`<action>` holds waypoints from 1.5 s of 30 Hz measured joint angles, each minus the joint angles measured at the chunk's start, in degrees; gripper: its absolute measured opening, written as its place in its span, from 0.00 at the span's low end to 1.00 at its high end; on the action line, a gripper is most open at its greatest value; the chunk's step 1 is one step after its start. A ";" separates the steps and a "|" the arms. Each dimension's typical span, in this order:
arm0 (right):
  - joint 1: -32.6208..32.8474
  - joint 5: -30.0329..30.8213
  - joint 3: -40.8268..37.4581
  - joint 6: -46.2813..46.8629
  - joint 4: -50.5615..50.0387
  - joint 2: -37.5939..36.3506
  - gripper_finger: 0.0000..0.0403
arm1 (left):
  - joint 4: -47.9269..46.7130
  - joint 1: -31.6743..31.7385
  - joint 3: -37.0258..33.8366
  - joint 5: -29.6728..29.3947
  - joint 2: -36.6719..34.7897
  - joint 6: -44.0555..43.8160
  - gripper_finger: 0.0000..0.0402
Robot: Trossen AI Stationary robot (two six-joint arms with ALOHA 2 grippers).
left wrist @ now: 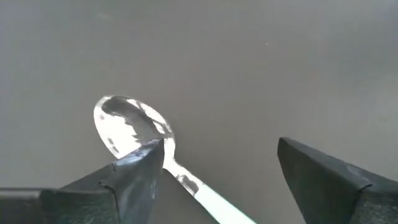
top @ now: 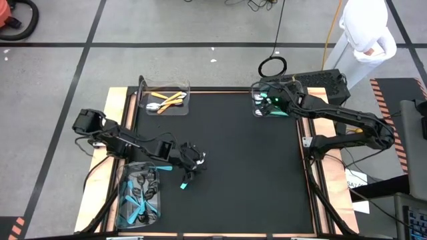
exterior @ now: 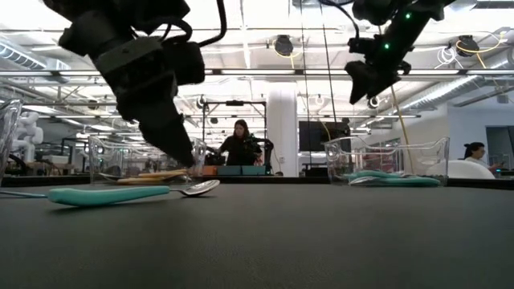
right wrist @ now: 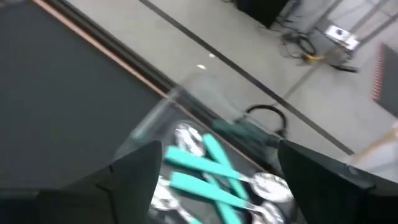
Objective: Sort silverware by color (type)
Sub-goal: Put the green spoon into the top right bin
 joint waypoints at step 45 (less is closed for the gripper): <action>22.59 -32.63 -21.80 22.20 66.84 19.13 0.78 | 17.85 0.57 -0.07 -29.31 3.38 27.10 0.02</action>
